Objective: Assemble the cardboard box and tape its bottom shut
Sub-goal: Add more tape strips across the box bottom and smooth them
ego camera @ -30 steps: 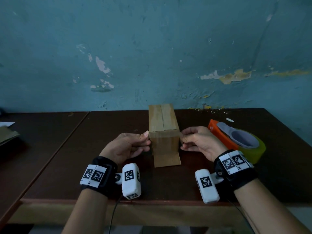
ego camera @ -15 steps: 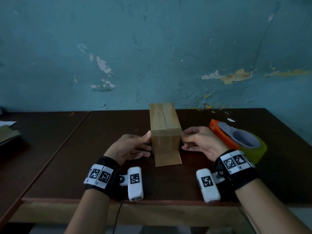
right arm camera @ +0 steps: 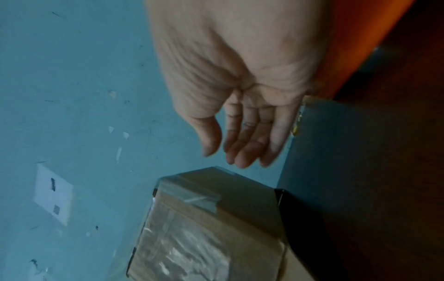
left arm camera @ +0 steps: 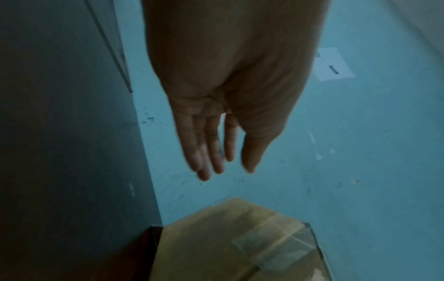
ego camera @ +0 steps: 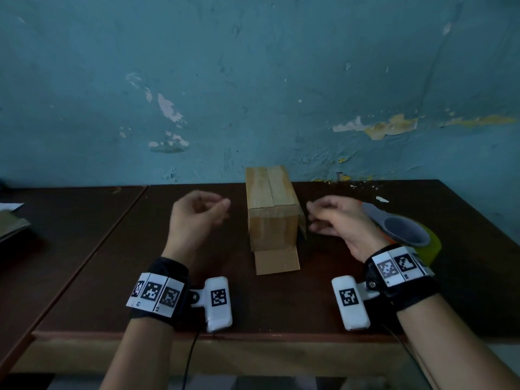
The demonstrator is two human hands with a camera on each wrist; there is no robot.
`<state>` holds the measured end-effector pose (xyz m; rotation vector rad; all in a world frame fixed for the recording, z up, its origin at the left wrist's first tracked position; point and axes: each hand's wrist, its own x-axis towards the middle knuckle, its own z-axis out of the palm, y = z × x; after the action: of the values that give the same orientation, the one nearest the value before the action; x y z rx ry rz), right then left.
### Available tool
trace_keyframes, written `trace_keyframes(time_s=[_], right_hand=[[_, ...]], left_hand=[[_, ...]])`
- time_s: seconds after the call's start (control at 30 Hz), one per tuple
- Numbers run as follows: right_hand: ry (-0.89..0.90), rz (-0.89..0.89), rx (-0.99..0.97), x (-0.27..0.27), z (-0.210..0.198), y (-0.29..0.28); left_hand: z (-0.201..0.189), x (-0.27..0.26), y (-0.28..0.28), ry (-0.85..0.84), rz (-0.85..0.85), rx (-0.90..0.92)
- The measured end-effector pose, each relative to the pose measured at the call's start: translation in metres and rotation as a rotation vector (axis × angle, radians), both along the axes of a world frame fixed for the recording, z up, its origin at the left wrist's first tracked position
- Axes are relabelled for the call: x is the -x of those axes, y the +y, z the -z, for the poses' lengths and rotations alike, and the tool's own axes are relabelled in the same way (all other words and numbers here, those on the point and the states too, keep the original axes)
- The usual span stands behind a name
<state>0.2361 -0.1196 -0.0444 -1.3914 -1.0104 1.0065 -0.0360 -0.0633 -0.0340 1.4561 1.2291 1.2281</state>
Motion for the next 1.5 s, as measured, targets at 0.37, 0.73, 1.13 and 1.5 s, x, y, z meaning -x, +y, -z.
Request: trace_keyframes(time_s=[0.37, 0.73, 1.13, 1.5], right_hand=[[-0.190, -0.191, -0.565, 0.011, -0.021, 0.000], [-0.407, -0.274, -0.536, 0.012, -0.009, 0.007], [-0.446, -0.320, -0.450, 0.009, -0.007, 0.005], [-0.485, -0.300, -0.429, 0.009, -0.007, 0.004]], left_hand=[[-0.010, -0.031, -0.005, 0.212, 0.408, -0.441], [-0.004, -0.039, -0.007, 0.299, 0.421, -0.418], [0.005, -0.031, 0.000, 0.352, 0.494, -0.407], [0.000, -0.030, -0.003, 0.379, 0.545, -0.364]])
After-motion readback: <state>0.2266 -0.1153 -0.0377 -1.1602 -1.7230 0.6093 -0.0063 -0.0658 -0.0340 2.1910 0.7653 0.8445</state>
